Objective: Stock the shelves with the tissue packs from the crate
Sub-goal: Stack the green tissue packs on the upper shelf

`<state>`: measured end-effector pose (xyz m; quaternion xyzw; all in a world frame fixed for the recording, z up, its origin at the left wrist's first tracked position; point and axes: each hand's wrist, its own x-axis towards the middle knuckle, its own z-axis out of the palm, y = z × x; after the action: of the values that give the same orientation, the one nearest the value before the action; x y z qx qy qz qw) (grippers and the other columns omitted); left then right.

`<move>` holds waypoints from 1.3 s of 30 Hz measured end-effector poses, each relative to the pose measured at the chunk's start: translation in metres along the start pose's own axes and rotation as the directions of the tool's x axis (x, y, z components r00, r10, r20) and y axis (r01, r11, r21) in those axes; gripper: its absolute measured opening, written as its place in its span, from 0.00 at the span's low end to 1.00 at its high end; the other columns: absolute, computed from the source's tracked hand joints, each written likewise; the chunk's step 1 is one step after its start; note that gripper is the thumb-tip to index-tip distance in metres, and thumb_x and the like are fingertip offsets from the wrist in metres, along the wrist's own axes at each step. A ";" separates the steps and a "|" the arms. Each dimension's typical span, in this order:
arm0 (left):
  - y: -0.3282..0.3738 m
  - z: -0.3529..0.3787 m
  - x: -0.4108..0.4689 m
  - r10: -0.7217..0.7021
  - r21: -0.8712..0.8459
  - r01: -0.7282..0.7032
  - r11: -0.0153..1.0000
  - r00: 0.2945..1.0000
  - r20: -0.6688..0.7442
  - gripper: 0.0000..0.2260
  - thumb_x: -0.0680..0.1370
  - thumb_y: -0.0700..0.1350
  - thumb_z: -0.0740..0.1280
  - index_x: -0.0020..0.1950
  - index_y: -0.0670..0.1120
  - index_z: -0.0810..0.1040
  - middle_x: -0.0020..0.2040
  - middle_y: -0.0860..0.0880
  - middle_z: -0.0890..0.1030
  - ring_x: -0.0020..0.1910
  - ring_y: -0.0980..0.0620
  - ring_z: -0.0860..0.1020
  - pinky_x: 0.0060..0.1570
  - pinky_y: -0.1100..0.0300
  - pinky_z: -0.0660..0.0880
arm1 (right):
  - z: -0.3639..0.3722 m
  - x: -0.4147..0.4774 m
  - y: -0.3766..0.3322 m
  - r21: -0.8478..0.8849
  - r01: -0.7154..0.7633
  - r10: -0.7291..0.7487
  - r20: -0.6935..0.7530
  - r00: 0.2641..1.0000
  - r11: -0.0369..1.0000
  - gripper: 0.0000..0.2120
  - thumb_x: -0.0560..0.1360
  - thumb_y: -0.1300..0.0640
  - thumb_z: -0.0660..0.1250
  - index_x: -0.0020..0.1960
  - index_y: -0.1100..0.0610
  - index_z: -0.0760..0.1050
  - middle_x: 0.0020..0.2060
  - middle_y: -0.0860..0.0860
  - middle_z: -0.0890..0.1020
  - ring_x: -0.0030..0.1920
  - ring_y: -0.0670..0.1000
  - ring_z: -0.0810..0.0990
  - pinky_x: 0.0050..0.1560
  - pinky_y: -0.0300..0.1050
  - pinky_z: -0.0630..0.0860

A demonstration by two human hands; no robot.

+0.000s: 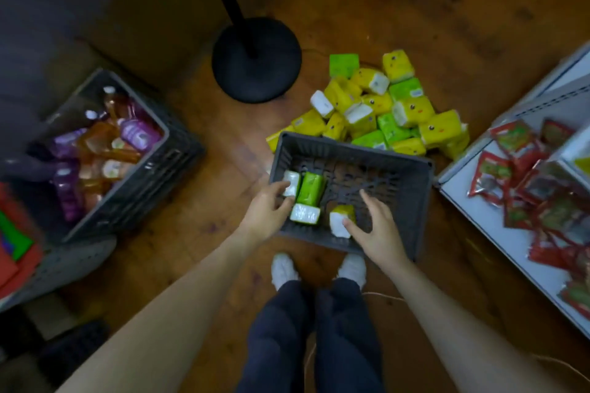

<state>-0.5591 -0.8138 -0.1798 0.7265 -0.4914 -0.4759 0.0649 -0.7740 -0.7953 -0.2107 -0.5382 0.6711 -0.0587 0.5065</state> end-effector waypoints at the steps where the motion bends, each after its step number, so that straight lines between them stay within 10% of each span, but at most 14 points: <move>1: -0.013 0.017 0.011 -0.019 0.000 0.020 1.000 0.999 0.031 0.17 0.80 0.43 0.61 0.69 0.41 0.69 0.64 0.43 0.75 0.60 0.47 0.75 0.52 0.66 0.67 | 0.012 0.010 0.020 -0.007 -0.047 0.047 0.013 0.999 0.999 0.34 0.75 0.48 0.66 0.75 0.50 0.54 0.74 0.51 0.58 0.74 0.51 0.56 0.69 0.47 0.60; 16: -0.129 0.256 0.200 -0.185 -0.024 0.207 0.978 0.918 0.351 0.22 0.82 0.51 0.54 0.76 0.49 0.56 0.74 0.45 0.60 0.72 0.46 0.62 0.68 0.57 0.61 | 0.118 0.180 0.211 0.068 -0.370 0.359 0.135 0.923 0.926 0.39 0.74 0.47 0.66 0.76 0.50 0.47 0.74 0.53 0.53 0.72 0.55 0.59 0.67 0.47 0.62; 31: -0.184 0.246 0.214 -0.312 0.265 0.283 0.922 0.948 0.071 0.22 0.82 0.52 0.53 0.75 0.49 0.59 0.76 0.44 0.53 0.75 0.44 0.49 0.72 0.51 0.50 | 0.180 0.206 0.220 -0.022 -0.382 0.382 0.105 0.918 0.924 0.38 0.74 0.48 0.67 0.76 0.49 0.49 0.74 0.55 0.51 0.71 0.59 0.60 0.65 0.50 0.65; 39: -0.191 0.239 0.216 -0.496 0.078 0.490 0.868 0.854 0.157 0.21 0.81 0.55 0.54 0.74 0.55 0.60 0.77 0.43 0.46 0.74 0.39 0.53 0.72 0.48 0.55 | 0.183 0.208 0.222 -0.048 -0.402 0.404 0.092 0.910 0.915 0.35 0.74 0.49 0.68 0.75 0.48 0.54 0.75 0.55 0.47 0.72 0.60 0.58 0.64 0.52 0.66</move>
<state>-0.6012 -0.7947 -0.5512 0.7854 -0.3010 -0.5287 -0.1144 -0.7661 -0.7811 -0.5652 -0.3975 0.7422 0.0836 0.5331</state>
